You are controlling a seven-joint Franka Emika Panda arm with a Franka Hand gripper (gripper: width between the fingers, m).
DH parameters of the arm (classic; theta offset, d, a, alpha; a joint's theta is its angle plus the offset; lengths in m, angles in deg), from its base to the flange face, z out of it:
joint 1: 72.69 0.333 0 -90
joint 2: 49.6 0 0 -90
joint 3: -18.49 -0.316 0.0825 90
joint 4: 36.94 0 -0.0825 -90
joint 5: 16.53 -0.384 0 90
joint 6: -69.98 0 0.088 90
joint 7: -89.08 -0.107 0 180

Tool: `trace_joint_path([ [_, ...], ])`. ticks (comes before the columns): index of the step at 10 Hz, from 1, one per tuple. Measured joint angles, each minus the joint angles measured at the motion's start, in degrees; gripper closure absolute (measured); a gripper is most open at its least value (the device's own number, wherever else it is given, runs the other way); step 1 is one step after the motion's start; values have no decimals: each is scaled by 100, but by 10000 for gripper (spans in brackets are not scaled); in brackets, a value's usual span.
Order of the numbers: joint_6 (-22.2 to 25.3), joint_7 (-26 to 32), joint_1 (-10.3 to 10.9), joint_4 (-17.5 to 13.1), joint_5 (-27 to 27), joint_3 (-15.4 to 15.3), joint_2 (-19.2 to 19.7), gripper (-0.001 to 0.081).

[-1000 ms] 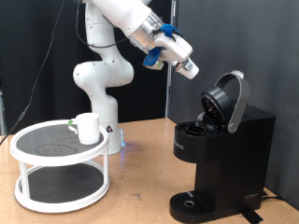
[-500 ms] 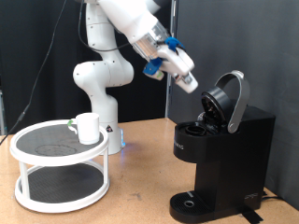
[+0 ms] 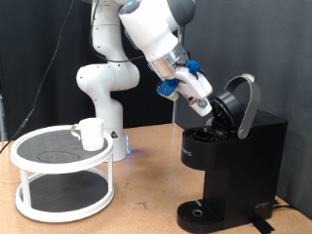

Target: Make a cup of coffee with the keurig machine

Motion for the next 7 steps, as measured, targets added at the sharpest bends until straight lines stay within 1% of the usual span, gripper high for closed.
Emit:
trace_joint_path([
  [3,-168,4,0,189,94,-55,55,448],
  [5,-346,4,0,322,95,-93,102,448],
  [7,-417,4,0,401,21,-122,159,448],
])
